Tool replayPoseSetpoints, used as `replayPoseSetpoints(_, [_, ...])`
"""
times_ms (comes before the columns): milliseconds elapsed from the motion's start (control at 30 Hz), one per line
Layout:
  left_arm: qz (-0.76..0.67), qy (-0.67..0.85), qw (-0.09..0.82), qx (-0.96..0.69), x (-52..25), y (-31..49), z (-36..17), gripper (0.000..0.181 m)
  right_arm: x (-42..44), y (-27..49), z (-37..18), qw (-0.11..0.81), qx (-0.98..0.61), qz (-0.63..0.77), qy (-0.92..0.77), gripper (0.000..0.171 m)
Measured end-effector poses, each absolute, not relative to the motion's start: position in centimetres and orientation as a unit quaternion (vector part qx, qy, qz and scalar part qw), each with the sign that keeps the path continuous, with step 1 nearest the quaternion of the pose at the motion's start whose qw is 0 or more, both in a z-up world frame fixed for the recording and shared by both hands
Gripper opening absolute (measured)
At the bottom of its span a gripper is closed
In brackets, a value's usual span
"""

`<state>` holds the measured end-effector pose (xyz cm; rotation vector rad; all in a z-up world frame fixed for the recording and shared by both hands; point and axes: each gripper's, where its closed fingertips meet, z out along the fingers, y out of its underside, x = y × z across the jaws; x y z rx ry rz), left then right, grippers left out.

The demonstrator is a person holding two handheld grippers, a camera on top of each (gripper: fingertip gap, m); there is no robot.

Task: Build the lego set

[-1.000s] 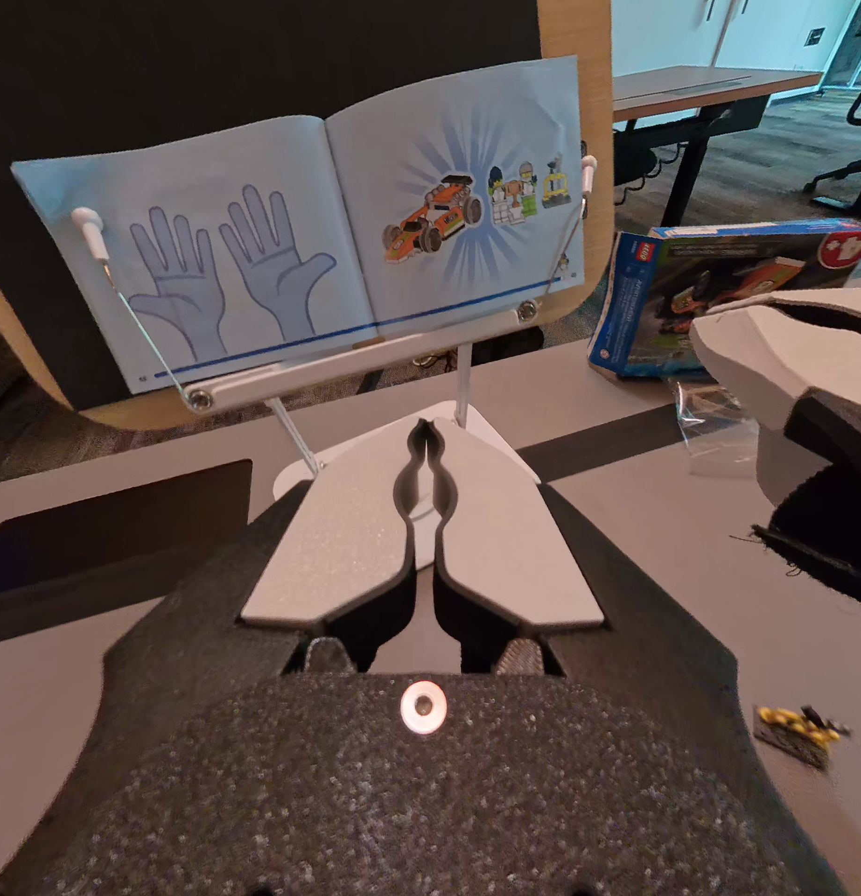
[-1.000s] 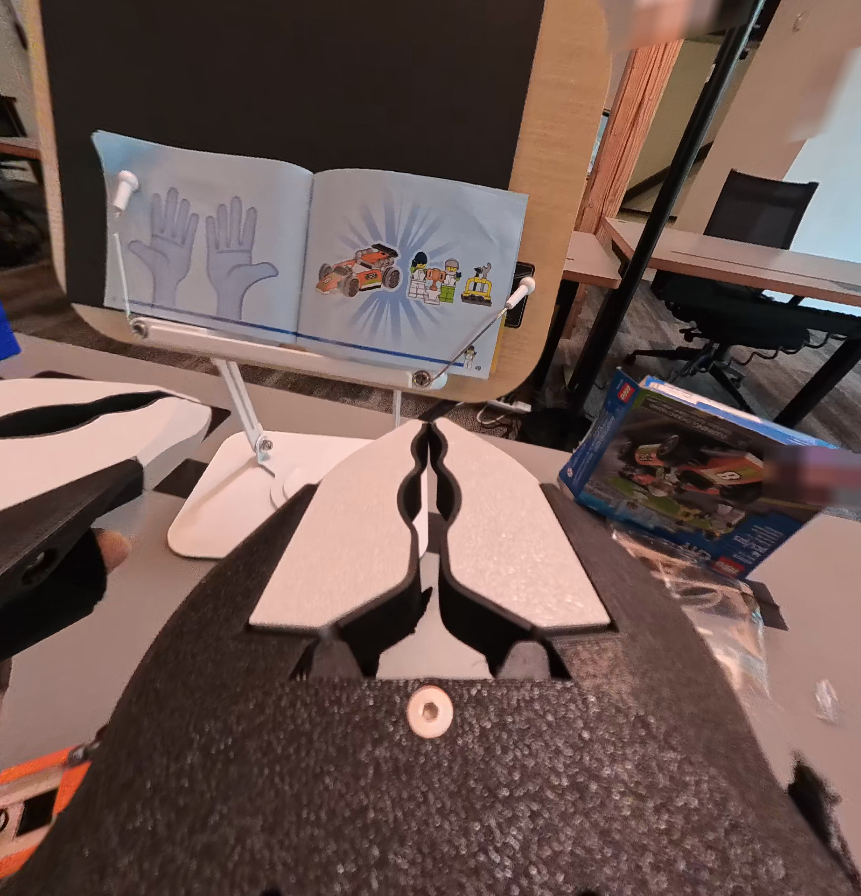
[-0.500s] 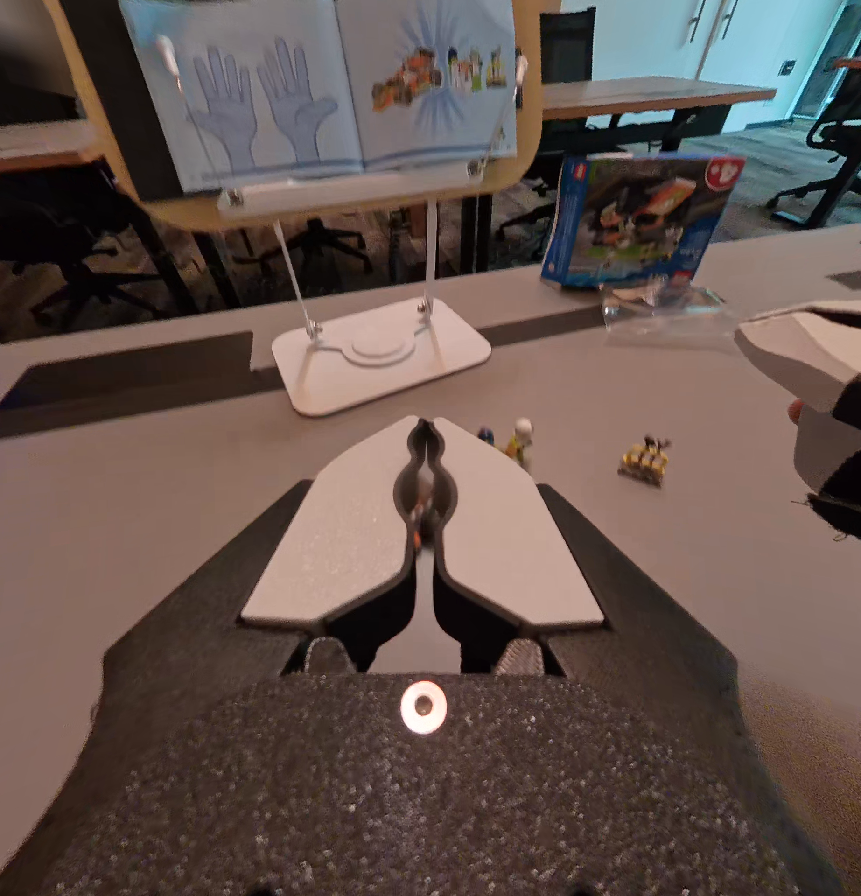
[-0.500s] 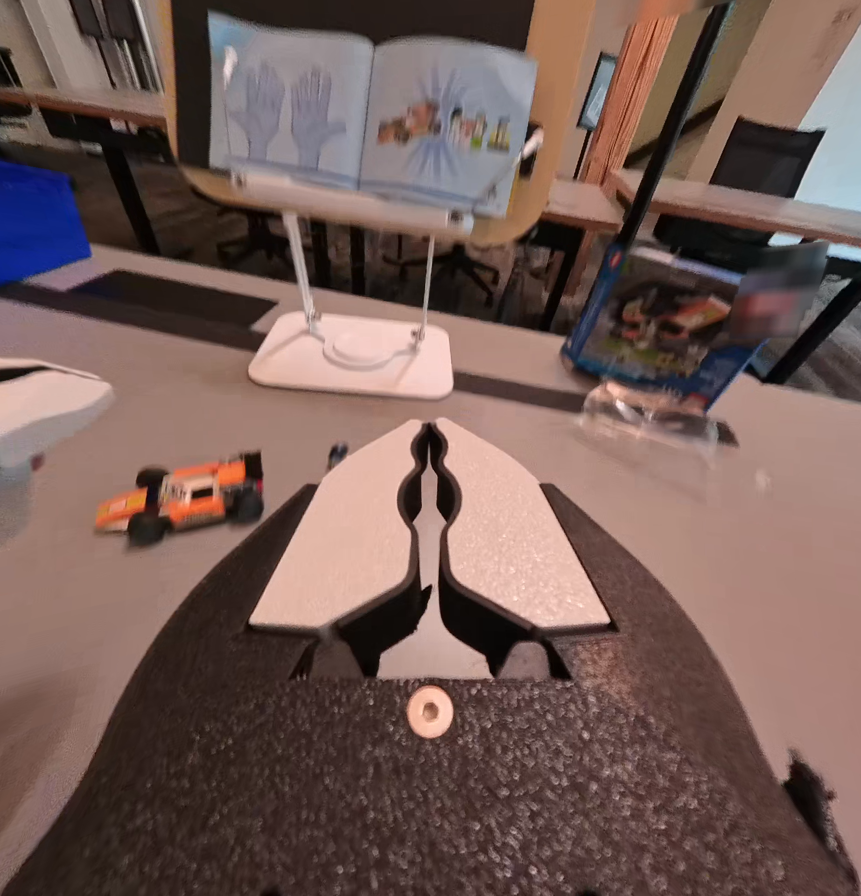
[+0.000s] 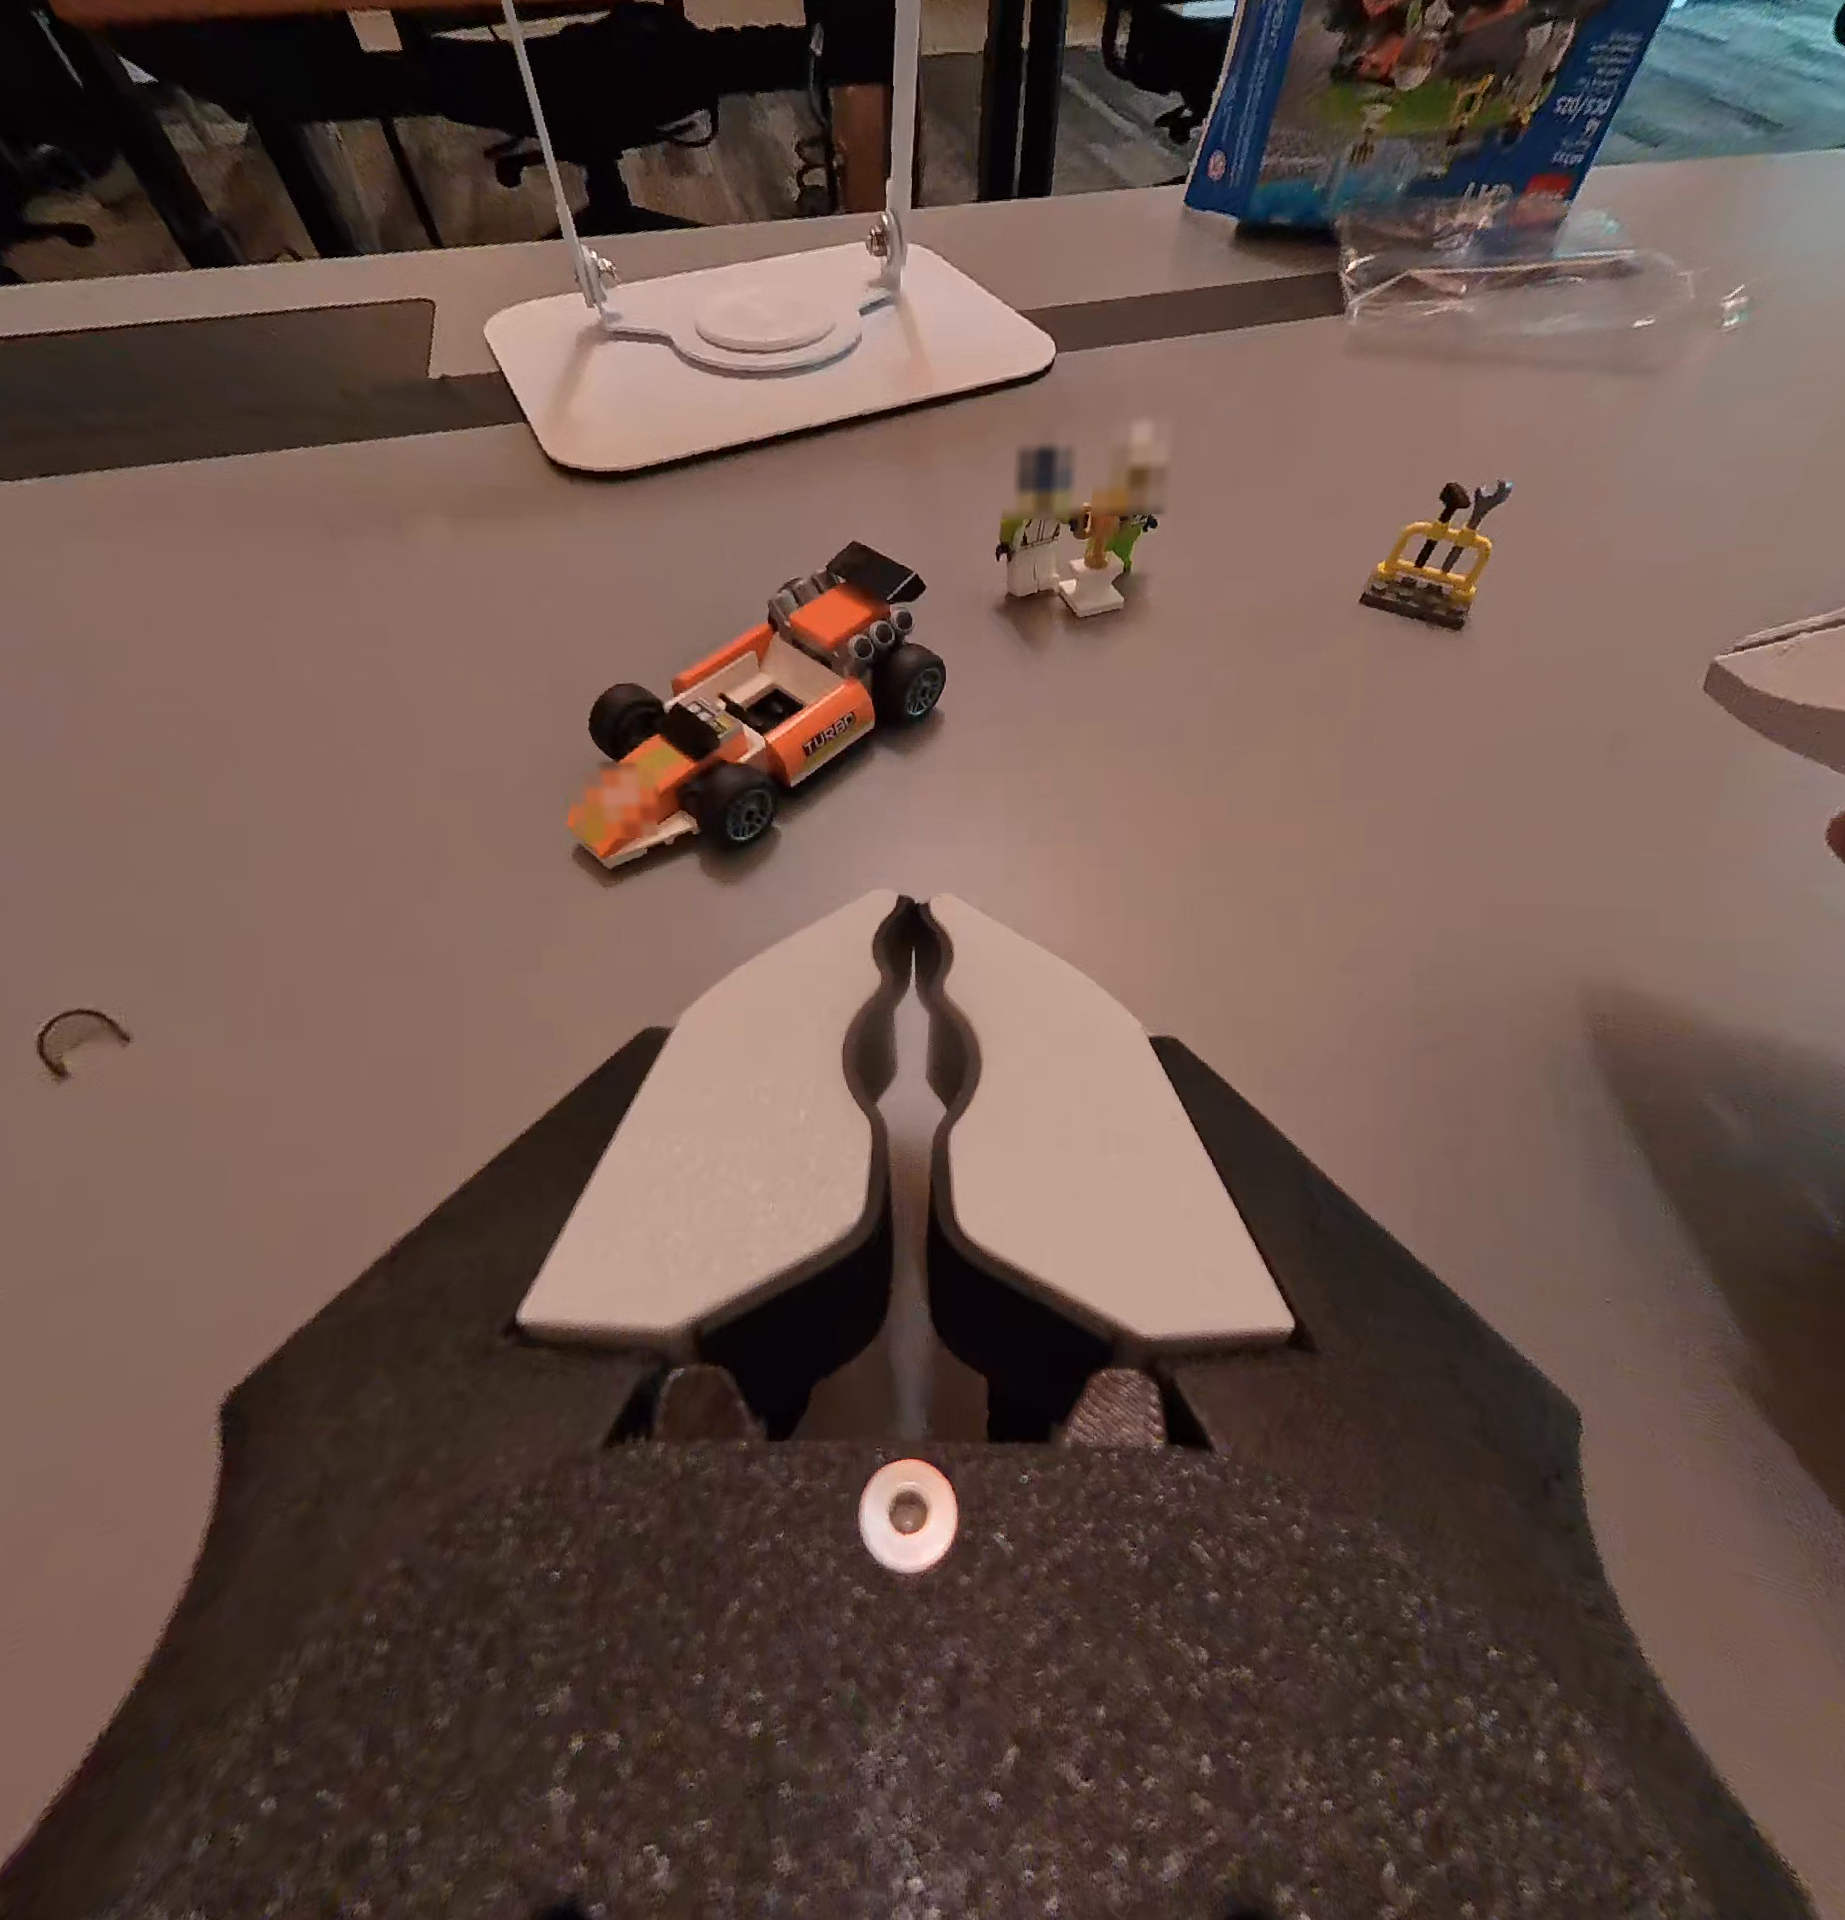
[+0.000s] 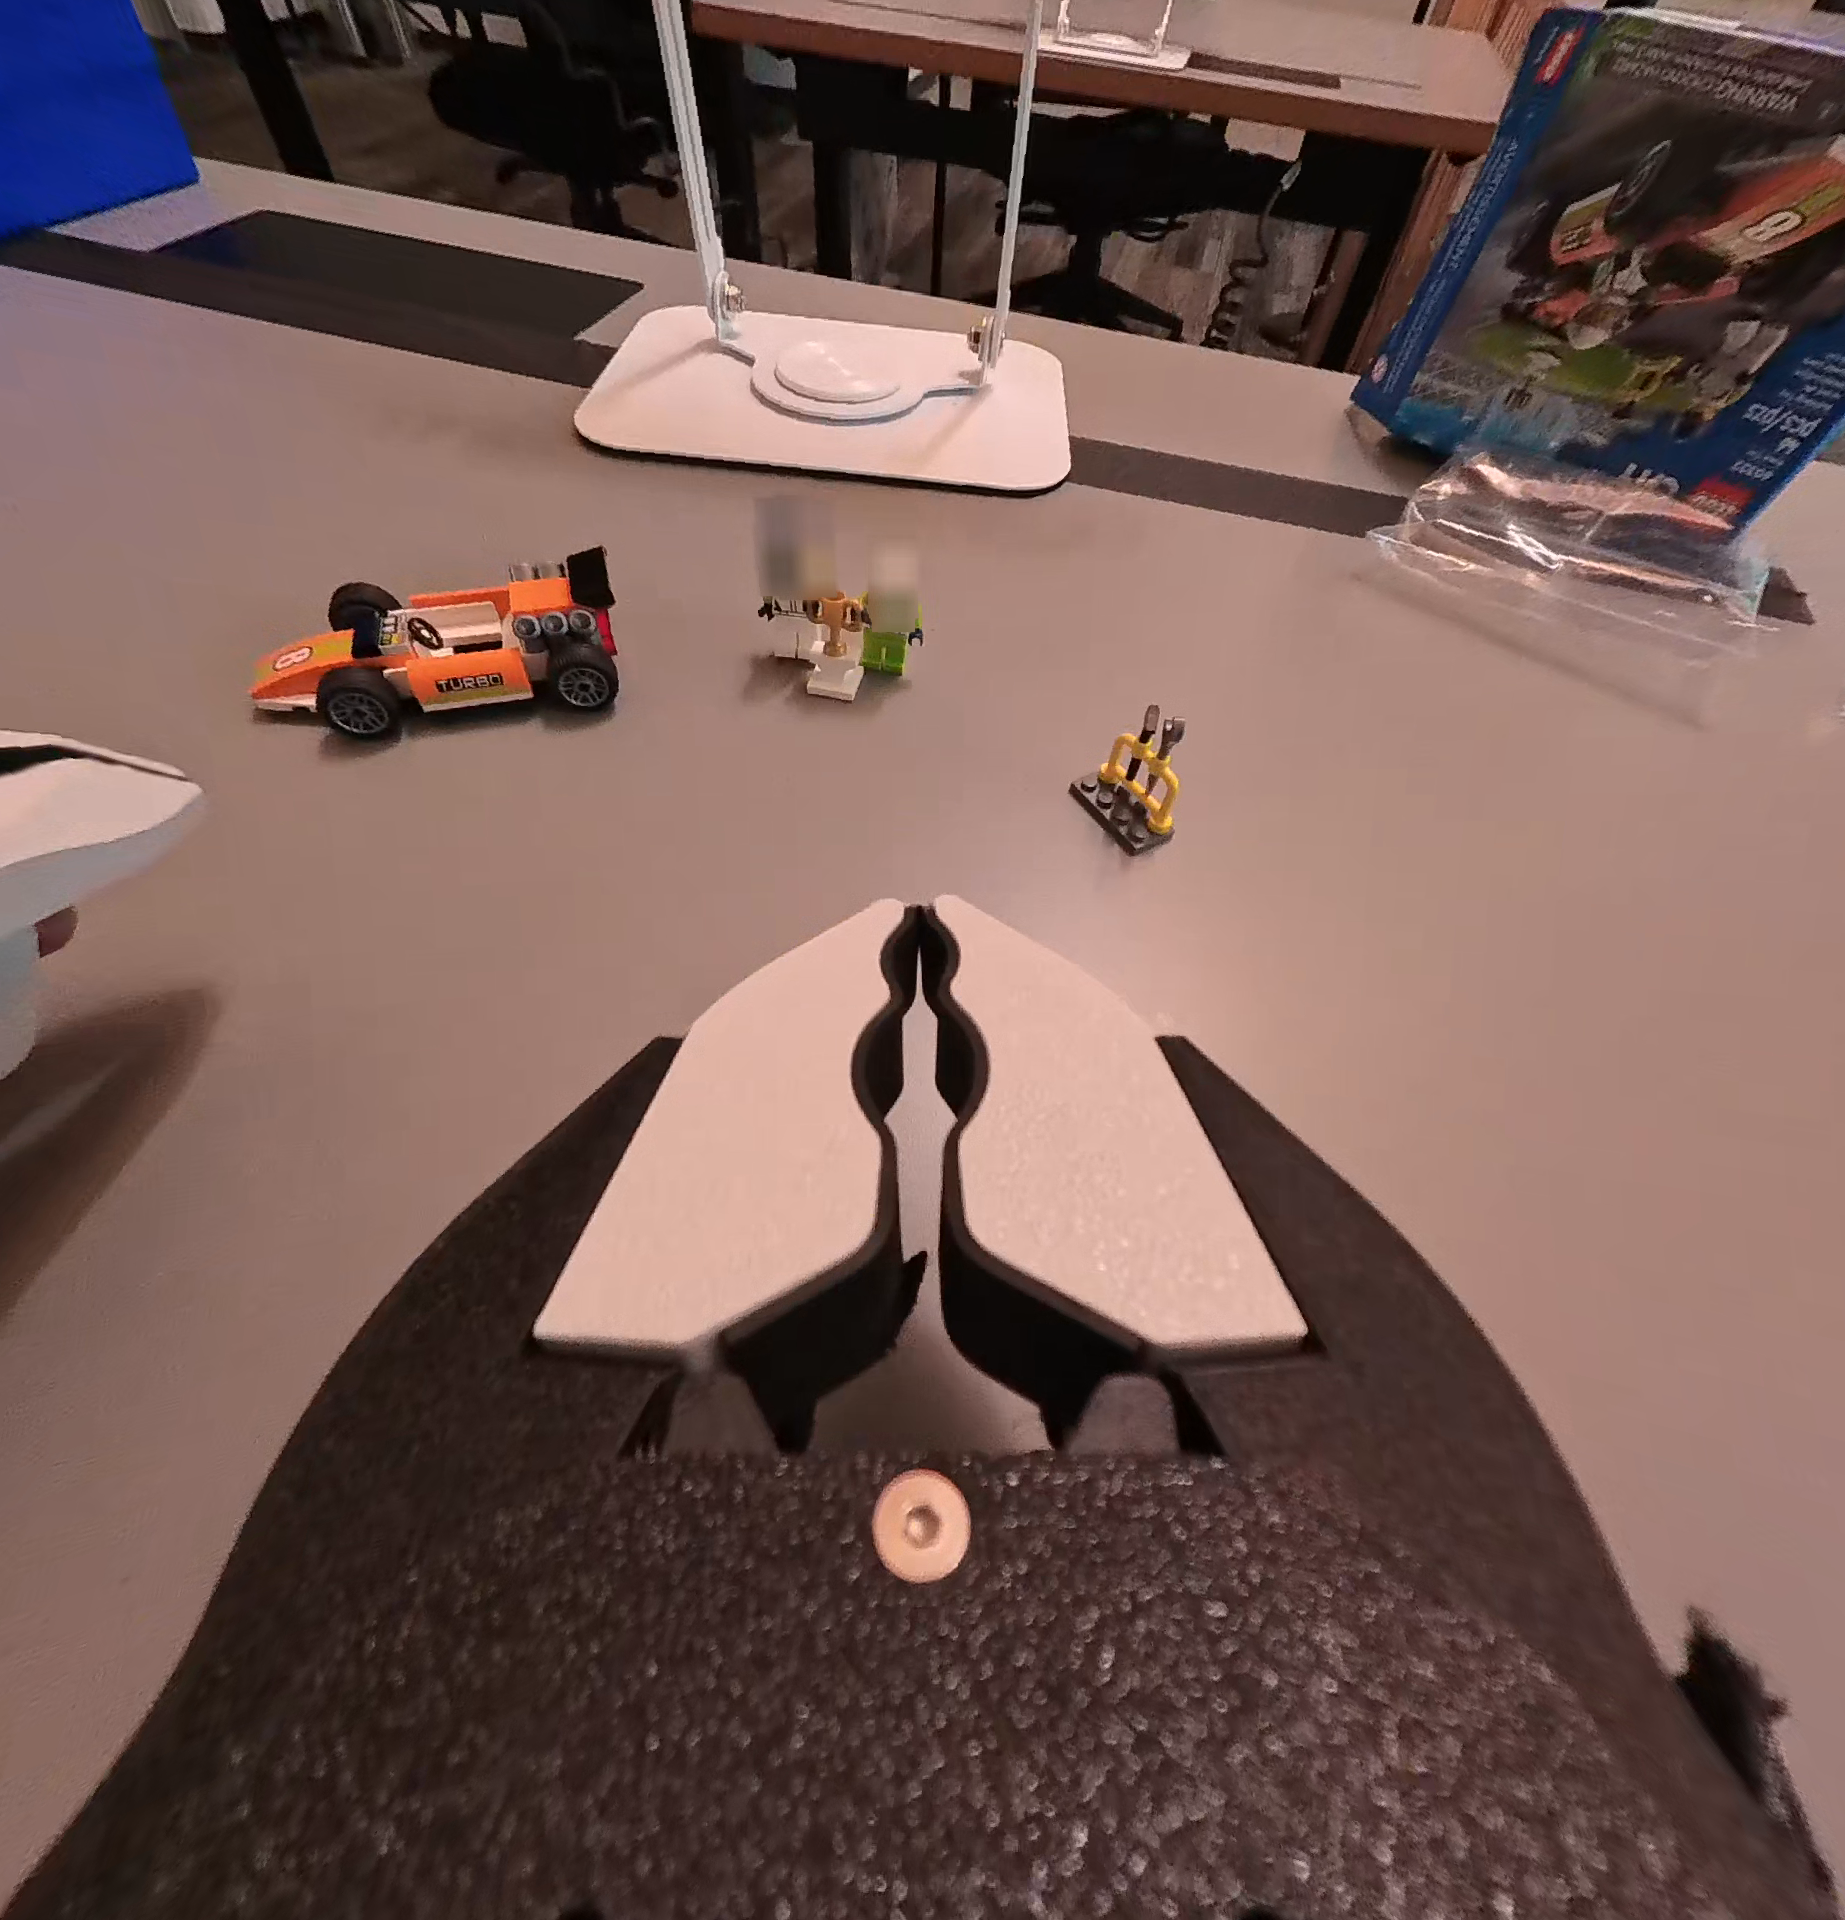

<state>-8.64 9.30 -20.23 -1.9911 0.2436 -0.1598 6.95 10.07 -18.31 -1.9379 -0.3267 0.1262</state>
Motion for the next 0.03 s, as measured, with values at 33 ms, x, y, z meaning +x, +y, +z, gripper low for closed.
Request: replayPoseSetpoints(33, [-0.066,0.104,0.536,-0.835,-8.56,9.36,-20.22,0.000,6.92,10.02,-18.27,0.555,-0.818,0.053,-0.140,0.000])
